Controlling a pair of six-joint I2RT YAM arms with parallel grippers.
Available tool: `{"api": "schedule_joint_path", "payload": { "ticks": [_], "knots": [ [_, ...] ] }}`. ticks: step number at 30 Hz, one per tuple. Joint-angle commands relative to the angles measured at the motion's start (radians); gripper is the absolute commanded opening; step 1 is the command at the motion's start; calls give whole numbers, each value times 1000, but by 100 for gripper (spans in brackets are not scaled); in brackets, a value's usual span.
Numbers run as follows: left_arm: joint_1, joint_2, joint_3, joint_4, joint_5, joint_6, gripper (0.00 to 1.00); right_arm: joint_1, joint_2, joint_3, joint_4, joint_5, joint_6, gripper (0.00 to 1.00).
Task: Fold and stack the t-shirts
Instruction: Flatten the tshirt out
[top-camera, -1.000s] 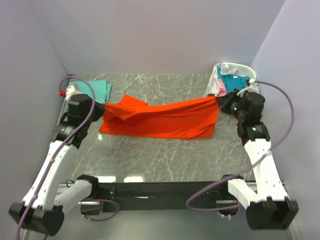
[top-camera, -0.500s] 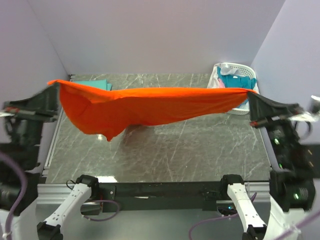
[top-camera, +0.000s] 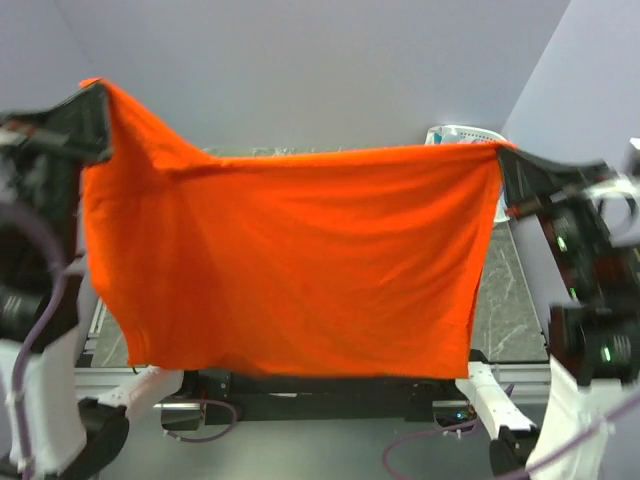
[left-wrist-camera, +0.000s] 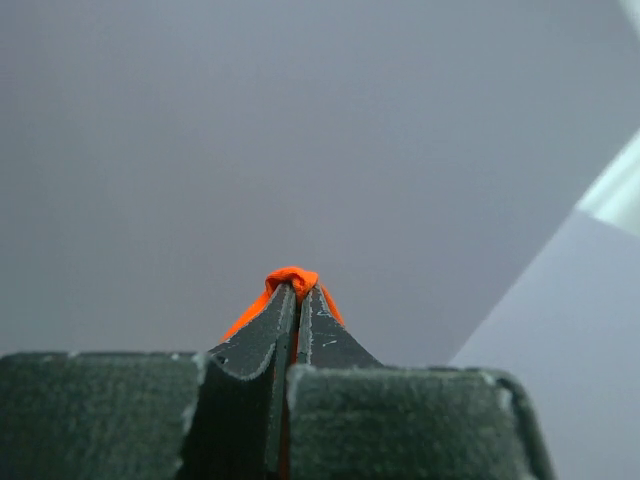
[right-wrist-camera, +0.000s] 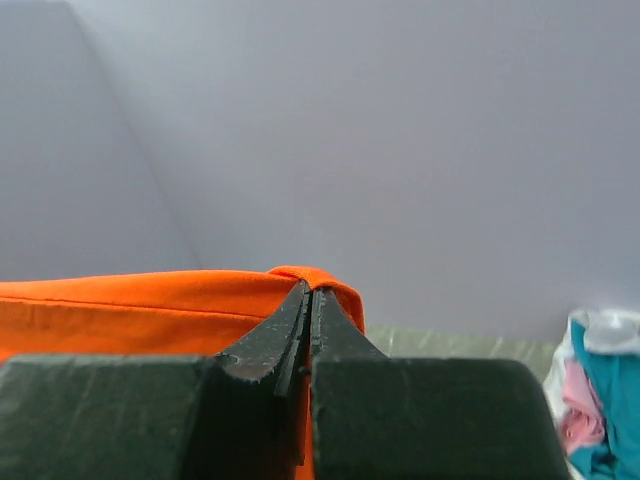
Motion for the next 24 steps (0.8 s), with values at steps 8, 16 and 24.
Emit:
{"api": "schedule_joint_path", "payload": {
  "ticks": [8,16,24],
  "knots": [
    [43,475,168,110,-74,141,1,0,368,-8,186,-38,-51,0],
    [168,728,617,117,201,72,1,-14,672,381,114,-27,-62,0],
    [169,521,190,238,222,143,1,-37,657,317,96,-112,-48,0]
  ]
}}
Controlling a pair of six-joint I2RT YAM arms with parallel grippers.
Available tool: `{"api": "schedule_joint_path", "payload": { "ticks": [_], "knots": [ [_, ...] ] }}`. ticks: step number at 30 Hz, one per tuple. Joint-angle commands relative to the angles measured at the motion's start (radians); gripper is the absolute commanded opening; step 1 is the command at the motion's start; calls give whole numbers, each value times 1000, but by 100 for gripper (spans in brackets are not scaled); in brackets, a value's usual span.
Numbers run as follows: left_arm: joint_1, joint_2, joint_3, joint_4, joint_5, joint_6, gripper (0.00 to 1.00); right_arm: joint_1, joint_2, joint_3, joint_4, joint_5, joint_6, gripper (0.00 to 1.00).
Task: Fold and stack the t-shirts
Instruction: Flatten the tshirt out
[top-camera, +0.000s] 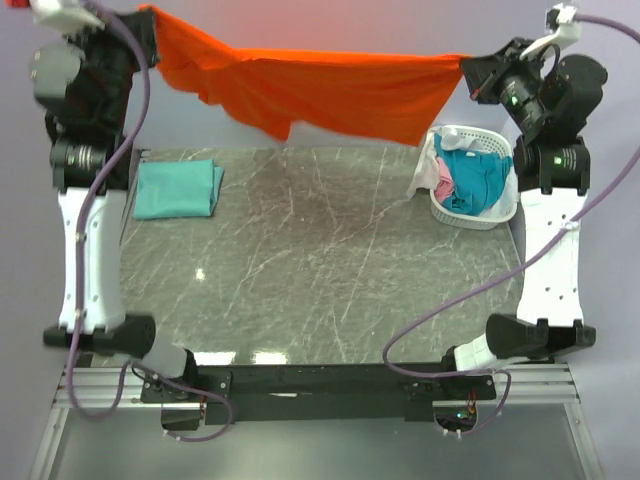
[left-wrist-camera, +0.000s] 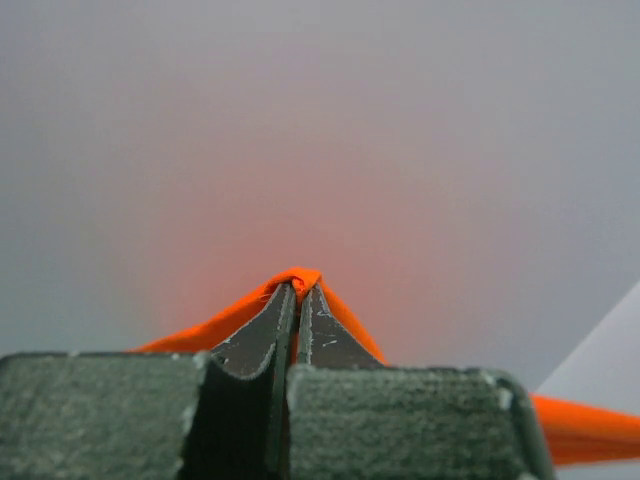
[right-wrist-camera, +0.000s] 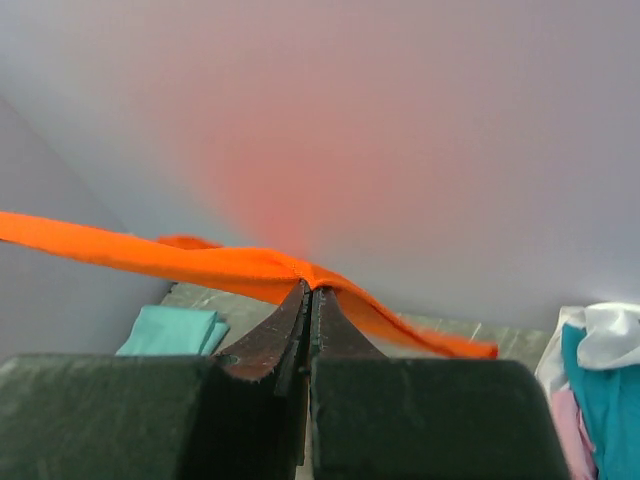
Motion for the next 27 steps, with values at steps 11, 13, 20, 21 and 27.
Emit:
{"api": "schedule_joint_path", "payload": {
  "ticks": [11,13,20,21,27],
  "knots": [
    [4,-644,-1304,440,61,-92,1,-9,-276,-870,167,-147,58,0],
    [2,-714,-1470,417,63,-175,1,-9,-304,-952,176,-154,65,0],
    [1,-863,-1840,342,57,-427,1,-9,-327,-1258,183,-74,136,0],
    [1,-891,-1860,317,54,-463,1,-9,-331,-1282,192,-76,140,0],
    [-1,-1079,-1914,24,-3,-545,1,-9,-363,-1385,123,-36,107,0]
  ]
}}
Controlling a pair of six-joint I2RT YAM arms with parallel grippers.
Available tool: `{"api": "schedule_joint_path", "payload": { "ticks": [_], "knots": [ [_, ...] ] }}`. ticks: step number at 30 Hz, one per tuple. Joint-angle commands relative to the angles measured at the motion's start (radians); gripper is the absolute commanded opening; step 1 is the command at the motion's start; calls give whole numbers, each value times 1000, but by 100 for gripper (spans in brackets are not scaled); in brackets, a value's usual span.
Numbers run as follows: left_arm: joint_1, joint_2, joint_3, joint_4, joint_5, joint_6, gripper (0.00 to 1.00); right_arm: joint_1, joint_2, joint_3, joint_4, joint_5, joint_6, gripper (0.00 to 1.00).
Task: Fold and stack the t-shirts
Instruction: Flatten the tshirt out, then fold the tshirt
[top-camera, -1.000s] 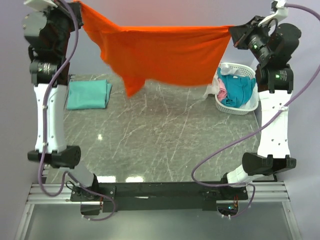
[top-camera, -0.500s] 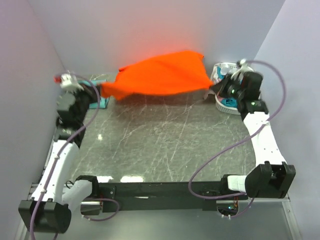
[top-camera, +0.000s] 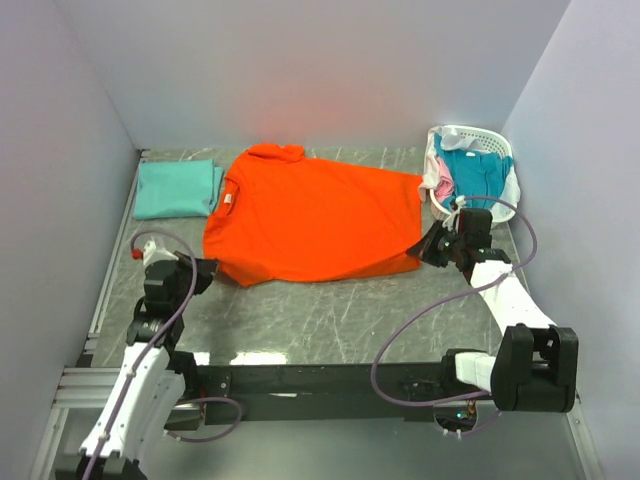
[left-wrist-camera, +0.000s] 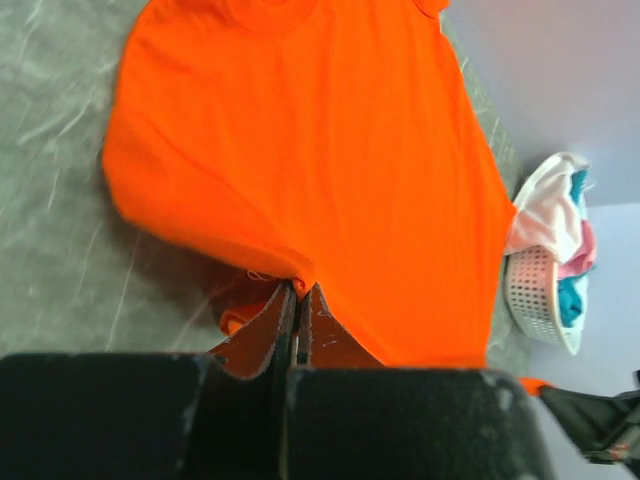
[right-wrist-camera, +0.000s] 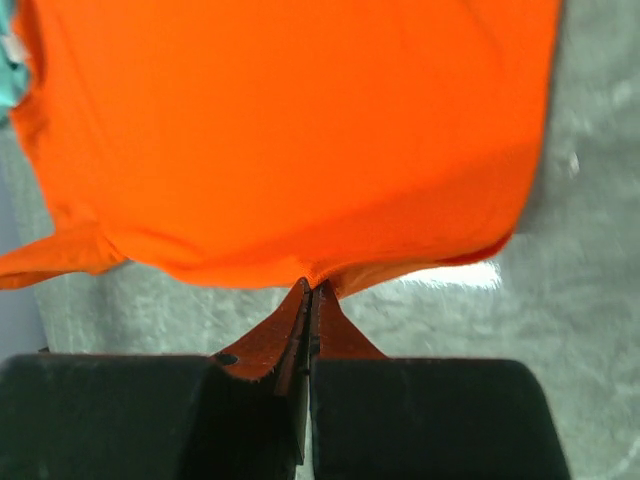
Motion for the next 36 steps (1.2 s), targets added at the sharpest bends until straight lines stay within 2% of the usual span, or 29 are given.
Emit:
{"api": "schedule_joint_path", "payload": {
  "ticks": [1,2,6,12,21,27,29,36],
  "knots": [
    [-1,-118,1,-163,-39,-88,1,-4,-66,-37,-16,61,-23,0],
    [-1,-168,12,-248,-77,-111,1,-4,-86,-50,-26,89,-27,0],
    [-1,-271,44,-382,-117,-142,1,-2,-154,-76,-70,144,-5,0],
    [-2,-353,85,-511,-95,-215,1,-4,-276,-76,-185,218,30,0],
    [-1,-511,177,-680,-135,-304,1,-4,-395,-129,-322,198,84,0],
    [1,-525,158,-602,-94,-278,1,-4,-438,-153,-305,206,79,0],
    [1,-486,128,-547,-54,-268,1,-4,-425,-153,-297,190,70,0],
    [1,-336,87,-305,-51,-189,1,-4,-363,-139,-264,196,39,0]
  ]
}}
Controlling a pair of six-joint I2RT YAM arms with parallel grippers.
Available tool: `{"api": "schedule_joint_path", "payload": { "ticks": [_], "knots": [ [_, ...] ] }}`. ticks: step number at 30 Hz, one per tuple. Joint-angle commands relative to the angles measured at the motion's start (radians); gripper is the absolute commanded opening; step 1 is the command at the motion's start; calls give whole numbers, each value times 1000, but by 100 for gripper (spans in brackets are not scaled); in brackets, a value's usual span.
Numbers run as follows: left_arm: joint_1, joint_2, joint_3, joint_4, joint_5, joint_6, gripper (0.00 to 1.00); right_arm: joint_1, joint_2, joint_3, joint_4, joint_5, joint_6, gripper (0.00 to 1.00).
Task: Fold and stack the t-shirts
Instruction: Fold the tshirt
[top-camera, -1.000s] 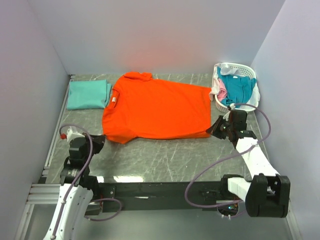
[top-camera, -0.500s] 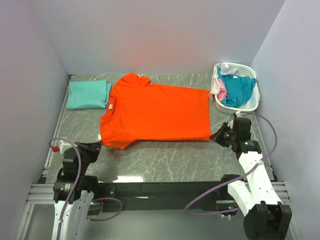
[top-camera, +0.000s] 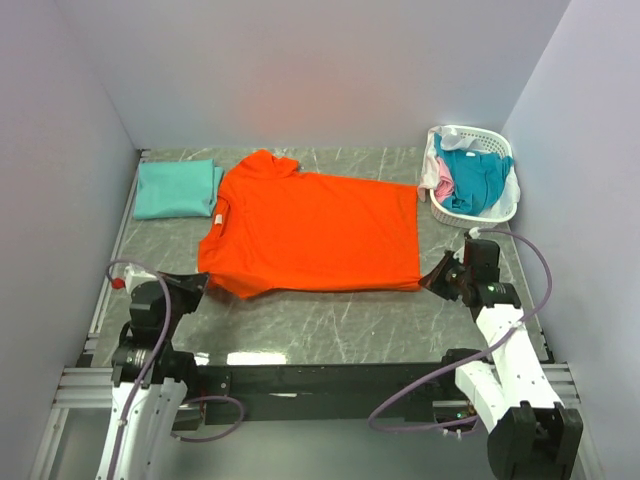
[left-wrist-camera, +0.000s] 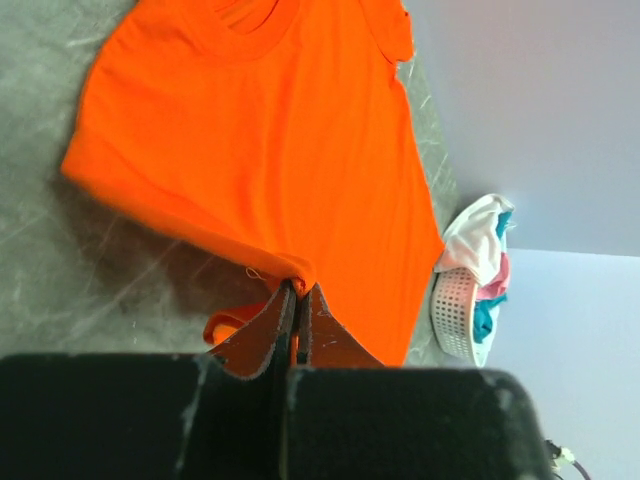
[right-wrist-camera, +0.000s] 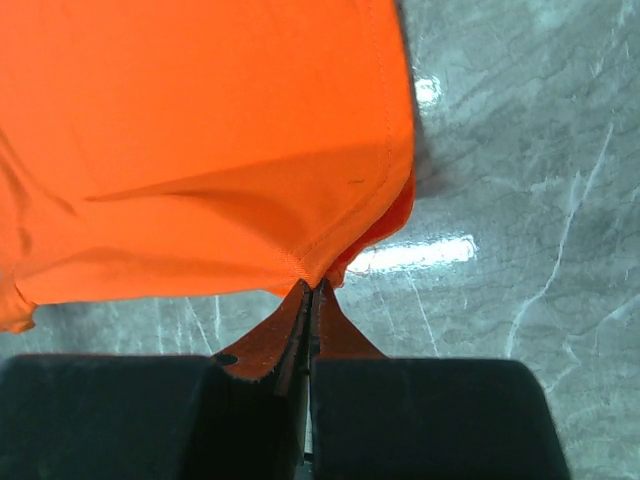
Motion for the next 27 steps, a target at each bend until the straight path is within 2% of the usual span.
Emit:
{"api": "schedule_joint_path", "payload": {
  "ticks": [1,5,10,14,23,27],
  "knots": [
    [1,76,-8,226,33,75,1,-4,37,17,43,14,-26,0],
    [-1,252,-28,403,126,108,1,-4,83,32,72,-9,-44,0],
    [-4,430,23,483,108,171,1,-4,147,71,92,6,-50,0],
    [-16,559,55,607,145,219,1,-4,196,104,108,20,-60,0],
    [-41,821,227,618,143,337,1,-5,310,184,135,17,-57,0],
    [-42,888,284,642,165,375,1,-5,349,224,152,9,-44,0]
  ]
}}
